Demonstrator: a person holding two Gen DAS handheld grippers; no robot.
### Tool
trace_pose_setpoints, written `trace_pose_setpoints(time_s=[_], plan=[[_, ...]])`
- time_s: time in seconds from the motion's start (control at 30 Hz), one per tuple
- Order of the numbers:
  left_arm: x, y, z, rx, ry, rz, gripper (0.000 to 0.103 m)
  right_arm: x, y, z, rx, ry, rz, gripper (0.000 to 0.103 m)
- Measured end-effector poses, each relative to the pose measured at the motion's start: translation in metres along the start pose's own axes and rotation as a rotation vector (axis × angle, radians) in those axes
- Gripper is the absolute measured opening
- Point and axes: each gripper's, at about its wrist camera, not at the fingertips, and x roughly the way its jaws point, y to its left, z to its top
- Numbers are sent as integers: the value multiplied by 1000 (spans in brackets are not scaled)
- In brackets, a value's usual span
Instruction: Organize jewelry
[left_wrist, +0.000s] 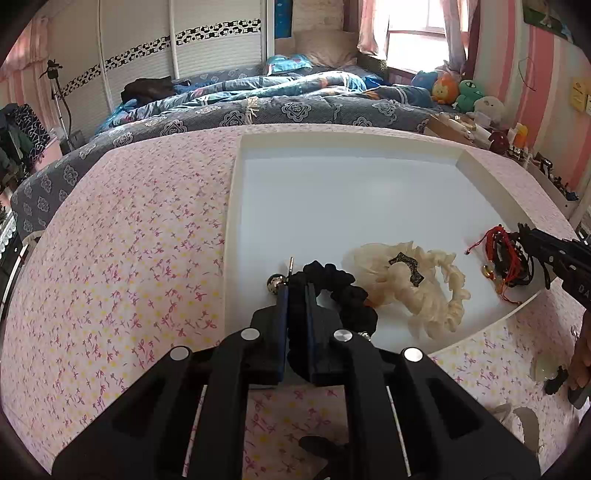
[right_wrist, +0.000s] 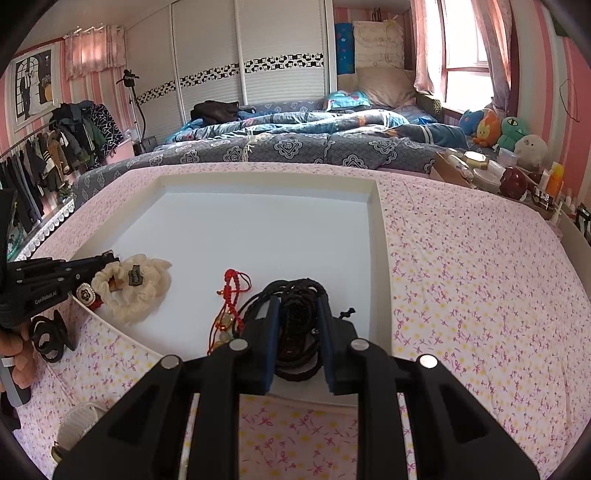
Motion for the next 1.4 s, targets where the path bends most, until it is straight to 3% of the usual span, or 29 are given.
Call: trace_pose_setpoints(time_s=[0.13,0.17,0.2,0.27,0.4,0.5,0.63,0.73,0.8,0.9,1.03,1.2,1.4], plan=[[-2,1,-1,1,1,-8,7,-1,1,-1,4,0,-2,22],[-3,2,-2,-1,-1,-12,10,-2,1,-1,6,-2,-3,27],[-4,2,-2,-5,-3,-18,14,-1,1,-1,10,-5,-9,42],[-13,4,-1,-10,-30,-31,38,-6,-2,-2,27,-25,-15,60],[-34,6,3,-27,-103,-49,56,-16,-6,0,42,-42,0,62],[-49,13,7,-44,-153,-52,70,-36,-10,7,67,-110,-4,72],[-64,26,12,-85,-216,-24,90,-56,-18,13,129,-189,-19,73],[-78,33,15,-129,-233,33,91,-58,-22,17,196,-154,-8,73],[-100,32,9,-94,-294,69,99,-64,-21,17,222,-138,-14,73],[-125,28,-7,-32,-343,104,100,-88,-7,4,157,-174,-102,73],[-131,24,-38,-2,-283,50,100,-104,-3,-24,114,-131,-47,73],[-116,14,-58,15,-202,18,100,-98,8,-46,43,-48,-75,72],[-105,7,-71,-17,-145,-12,100,-87,27,-74,-33,46,-52,68]])
